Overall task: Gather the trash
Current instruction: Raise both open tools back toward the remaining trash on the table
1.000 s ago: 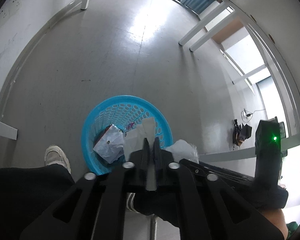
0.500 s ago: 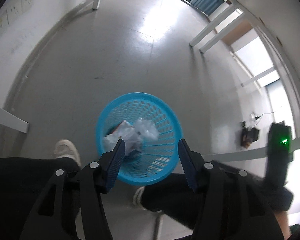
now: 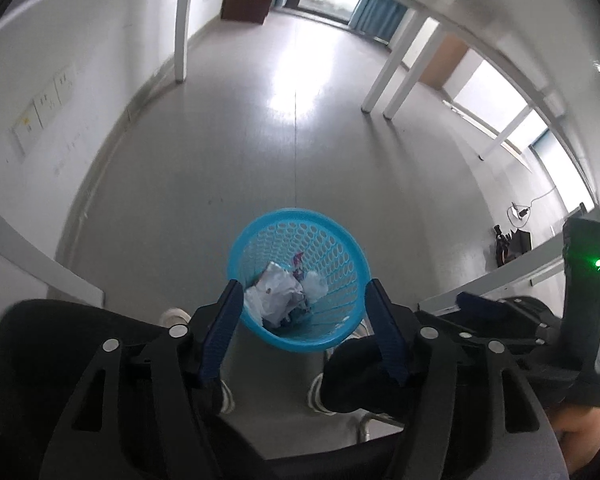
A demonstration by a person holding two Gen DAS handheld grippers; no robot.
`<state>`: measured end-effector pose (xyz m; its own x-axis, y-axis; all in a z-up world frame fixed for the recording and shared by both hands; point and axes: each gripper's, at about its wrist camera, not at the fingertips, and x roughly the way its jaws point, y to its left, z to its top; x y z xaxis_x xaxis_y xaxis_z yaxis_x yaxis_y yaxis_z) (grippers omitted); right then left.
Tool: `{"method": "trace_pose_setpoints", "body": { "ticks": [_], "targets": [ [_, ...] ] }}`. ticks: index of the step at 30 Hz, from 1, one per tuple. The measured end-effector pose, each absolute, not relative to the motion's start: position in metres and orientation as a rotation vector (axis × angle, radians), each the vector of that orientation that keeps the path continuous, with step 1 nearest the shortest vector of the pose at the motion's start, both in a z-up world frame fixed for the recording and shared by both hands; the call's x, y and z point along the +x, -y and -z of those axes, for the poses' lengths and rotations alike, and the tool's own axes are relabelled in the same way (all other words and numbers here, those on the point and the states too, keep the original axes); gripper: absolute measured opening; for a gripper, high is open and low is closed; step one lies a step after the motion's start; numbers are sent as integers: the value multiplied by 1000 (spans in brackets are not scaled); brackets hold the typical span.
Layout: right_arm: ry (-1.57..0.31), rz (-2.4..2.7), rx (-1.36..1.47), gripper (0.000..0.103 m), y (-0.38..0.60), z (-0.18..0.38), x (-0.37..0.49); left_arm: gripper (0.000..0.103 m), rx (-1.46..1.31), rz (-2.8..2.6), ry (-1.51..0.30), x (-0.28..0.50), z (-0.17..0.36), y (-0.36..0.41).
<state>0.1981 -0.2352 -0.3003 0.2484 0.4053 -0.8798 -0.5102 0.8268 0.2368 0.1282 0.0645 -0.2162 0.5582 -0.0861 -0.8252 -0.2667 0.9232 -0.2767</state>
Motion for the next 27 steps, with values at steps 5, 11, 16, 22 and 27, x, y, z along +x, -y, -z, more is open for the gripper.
{"method": "trace_pose_setpoints", "body": {
  "ticks": [5,11,16,22,27],
  "targets": [
    [-1119,-668,-68,86,251,273,175,74,-352,-92,-927,103,185,-56],
    [-975,-699,-74,91,264,227,141,95,-319,-62,-832,73,151,-49],
    [-866,-704,-58,94,284,191,121,97,-302,-62,-775,54,127,-47],
    [-733,-704,-33,94,308,140,109,97,-305,-46,-690,41,87,-52],
    [-638,-713,-25,94,320,93,109,97,-298,-29,-630,41,49,-56]
  ]
}}
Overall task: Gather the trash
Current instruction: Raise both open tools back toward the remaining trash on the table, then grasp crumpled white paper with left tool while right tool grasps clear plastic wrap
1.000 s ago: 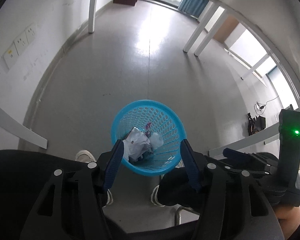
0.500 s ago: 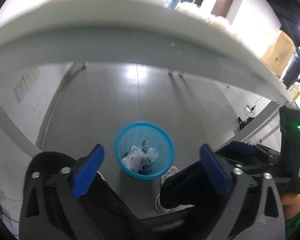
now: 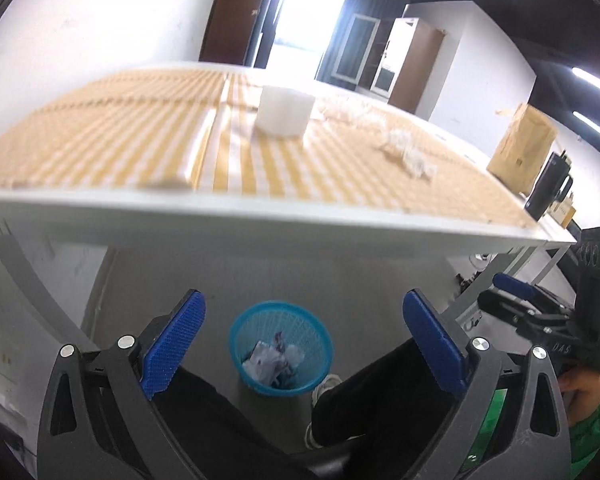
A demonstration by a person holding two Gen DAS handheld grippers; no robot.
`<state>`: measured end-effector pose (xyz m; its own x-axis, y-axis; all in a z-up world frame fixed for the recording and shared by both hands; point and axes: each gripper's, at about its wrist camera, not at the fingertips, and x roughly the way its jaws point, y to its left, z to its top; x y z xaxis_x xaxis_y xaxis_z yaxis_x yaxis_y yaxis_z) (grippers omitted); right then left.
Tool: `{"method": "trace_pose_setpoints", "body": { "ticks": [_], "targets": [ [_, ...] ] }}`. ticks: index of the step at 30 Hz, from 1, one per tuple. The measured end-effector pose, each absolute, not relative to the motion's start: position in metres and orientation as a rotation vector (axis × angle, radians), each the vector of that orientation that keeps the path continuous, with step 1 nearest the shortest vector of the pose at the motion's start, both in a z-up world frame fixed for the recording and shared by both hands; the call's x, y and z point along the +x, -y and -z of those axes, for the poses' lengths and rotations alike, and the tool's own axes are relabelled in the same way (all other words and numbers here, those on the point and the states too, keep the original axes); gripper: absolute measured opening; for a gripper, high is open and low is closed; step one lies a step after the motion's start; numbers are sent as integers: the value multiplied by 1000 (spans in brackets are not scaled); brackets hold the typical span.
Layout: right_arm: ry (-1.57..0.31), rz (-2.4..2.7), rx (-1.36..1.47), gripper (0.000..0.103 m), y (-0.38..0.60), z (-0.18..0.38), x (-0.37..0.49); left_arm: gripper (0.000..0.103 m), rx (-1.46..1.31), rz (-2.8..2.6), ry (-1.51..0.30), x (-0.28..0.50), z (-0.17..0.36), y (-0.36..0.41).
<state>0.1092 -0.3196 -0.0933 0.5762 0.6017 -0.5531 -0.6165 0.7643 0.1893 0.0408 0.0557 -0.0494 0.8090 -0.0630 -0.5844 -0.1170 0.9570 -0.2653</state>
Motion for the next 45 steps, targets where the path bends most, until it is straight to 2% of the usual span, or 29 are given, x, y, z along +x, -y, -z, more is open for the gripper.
{"method": "trace_pose_setpoints", "body": {
  "ticks": [8,14,22,25,33,38,40,45],
  "targets": [
    [-560,-735,-45,94,316,31,139,97,-245,-24,-546,67,-4,-62],
    [-548,-755,-102,94,293,-6,184,97,-213,-21,-548,112,-41,-75],
    [-576,-739,-149,94,265,-48,252,97,-185,-13,-659,192,-64,-99],
    [-615,-747,-179,90,247,-55,281,97,-195,-12,-712,222,-67,-109],
    [-711,-719,-188,90,209,-61,360,97,-210,11,-822,290,-64,-134],
    [-778,-704,-256,89,178,-50,408,97,-182,18,-885,327,-52,-142],
    [-810,-693,-264,84,166,-42,427,97,-184,26,-919,343,-45,-146],
    [-863,-657,-273,84,149,-24,461,97,-164,38,-975,369,-26,-145]
  ]
}}
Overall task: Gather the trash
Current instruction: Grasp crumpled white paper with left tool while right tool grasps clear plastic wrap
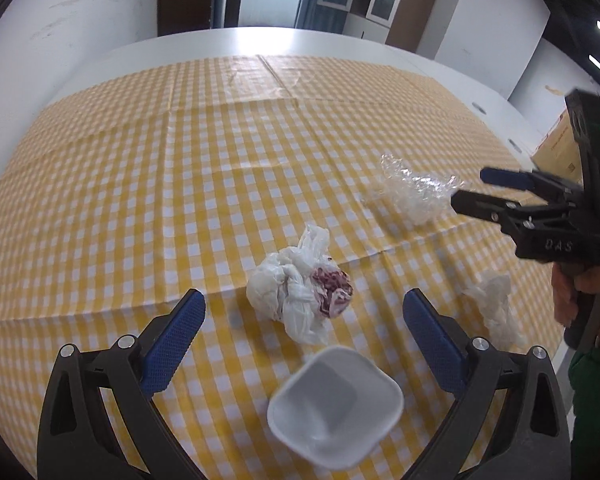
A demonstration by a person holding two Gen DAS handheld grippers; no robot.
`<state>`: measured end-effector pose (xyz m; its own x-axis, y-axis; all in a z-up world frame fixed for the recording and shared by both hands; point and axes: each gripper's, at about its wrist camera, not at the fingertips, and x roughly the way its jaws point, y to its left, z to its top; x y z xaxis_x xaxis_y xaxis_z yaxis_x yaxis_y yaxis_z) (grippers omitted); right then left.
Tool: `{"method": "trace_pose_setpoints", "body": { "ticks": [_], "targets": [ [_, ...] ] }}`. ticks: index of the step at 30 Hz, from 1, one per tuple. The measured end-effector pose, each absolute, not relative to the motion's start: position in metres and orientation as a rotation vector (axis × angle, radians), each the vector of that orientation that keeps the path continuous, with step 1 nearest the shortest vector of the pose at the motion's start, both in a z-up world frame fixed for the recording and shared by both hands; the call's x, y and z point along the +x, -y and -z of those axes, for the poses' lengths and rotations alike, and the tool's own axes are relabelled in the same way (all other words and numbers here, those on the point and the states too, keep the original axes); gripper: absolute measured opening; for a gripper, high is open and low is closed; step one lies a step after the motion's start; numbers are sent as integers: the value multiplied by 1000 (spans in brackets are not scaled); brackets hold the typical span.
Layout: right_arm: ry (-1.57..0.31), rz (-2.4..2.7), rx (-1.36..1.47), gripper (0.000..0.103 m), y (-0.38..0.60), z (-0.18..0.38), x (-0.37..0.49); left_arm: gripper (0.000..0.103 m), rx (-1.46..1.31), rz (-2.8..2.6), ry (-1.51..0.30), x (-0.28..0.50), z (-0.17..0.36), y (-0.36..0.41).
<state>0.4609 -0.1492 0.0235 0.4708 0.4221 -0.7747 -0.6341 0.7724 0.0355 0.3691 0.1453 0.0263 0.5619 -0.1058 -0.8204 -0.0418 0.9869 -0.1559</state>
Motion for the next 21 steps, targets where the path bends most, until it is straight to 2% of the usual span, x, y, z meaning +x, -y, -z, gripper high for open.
{"method": "trace_pose_setpoints", "body": {
  "ticks": [4,6,8,9,10,11,13,21],
  "targets": [
    [-906,-630,-282,84,136,-5,485,95,-146,19,-1010,385,-13,-148],
    [-932,-612,-294,84,129,9,493,91,-136,13,-1034,393,-5,-147],
    [-939,-597,-306,77,126,19,495,86,-127,8,-1049,399,0,-144],
    [-928,-602,-306,74,126,21,494,81,-121,10,-1055,400,3,-142],
    [-920,-604,-305,70,127,21,493,71,-114,14,-1063,402,5,-139],
    [-913,-604,-303,68,128,20,491,65,-110,19,-1068,403,7,-137],
    [-895,-604,-306,61,130,14,485,57,-101,7,-1052,400,7,-136],
    [-799,-604,-283,55,153,-15,455,54,-170,-36,-890,373,-24,-142]
  ]
}}
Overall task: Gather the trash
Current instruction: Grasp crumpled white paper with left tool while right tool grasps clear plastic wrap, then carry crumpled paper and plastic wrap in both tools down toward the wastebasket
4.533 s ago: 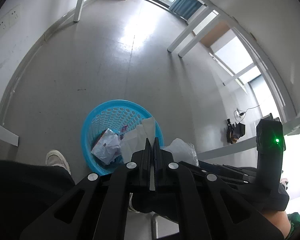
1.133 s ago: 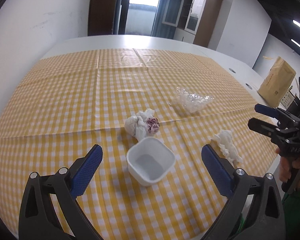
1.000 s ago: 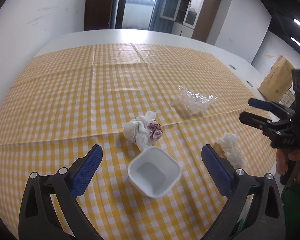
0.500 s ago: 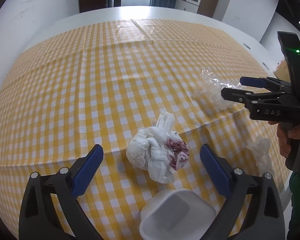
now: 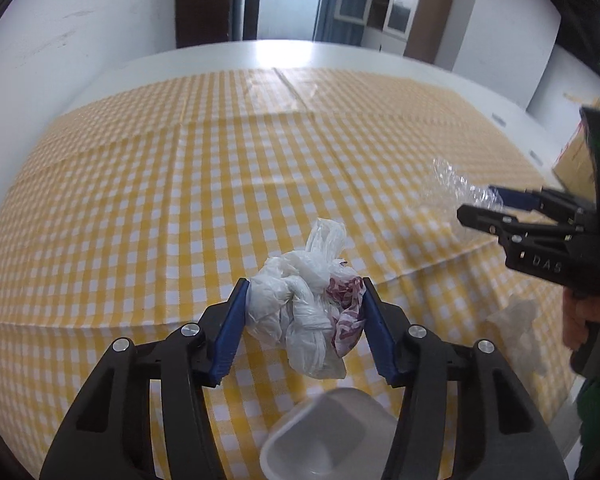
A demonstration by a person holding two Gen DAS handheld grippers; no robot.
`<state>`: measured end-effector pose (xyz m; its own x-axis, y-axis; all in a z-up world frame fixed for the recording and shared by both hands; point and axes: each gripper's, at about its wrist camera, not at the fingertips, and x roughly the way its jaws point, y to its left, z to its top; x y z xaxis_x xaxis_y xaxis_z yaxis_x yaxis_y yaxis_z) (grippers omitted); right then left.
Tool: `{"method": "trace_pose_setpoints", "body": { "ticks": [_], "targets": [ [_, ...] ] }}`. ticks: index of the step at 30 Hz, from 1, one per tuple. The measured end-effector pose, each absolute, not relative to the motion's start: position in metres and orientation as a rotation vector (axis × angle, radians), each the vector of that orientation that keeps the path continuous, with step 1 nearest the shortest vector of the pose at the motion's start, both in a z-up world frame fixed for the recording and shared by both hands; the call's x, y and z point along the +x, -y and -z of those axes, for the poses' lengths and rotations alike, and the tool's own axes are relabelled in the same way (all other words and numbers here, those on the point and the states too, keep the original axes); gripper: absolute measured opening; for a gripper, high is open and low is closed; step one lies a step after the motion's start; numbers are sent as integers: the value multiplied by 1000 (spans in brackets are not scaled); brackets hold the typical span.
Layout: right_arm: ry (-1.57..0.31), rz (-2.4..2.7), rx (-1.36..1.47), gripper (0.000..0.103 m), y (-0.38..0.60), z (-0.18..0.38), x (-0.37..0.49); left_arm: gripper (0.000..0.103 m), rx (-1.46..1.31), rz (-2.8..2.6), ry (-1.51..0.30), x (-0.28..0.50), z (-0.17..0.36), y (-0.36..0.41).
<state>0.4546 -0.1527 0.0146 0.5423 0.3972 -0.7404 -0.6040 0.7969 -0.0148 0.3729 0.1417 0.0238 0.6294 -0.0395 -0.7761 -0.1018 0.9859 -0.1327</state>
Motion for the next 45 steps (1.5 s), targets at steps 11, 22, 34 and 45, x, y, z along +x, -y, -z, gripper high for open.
{"method": "trace_pose_setpoints", "body": {
  "ticks": [11,22,34,45],
  "targets": [
    [-684,-639,-233,55,184,-54,388,53,-246,-6,-717,312,-65,-117],
    [-610,-693,-173,55,223,-67,306,53,-289,92,-624,235,-79,-84],
    [-559,-716,-112,55,259,-57,235,53,-317,132,-544,158,-73,-66],
    [-536,-773,-35,55,290,-26,169,53,-307,154,-524,85,-45,-50]
  ]
}}
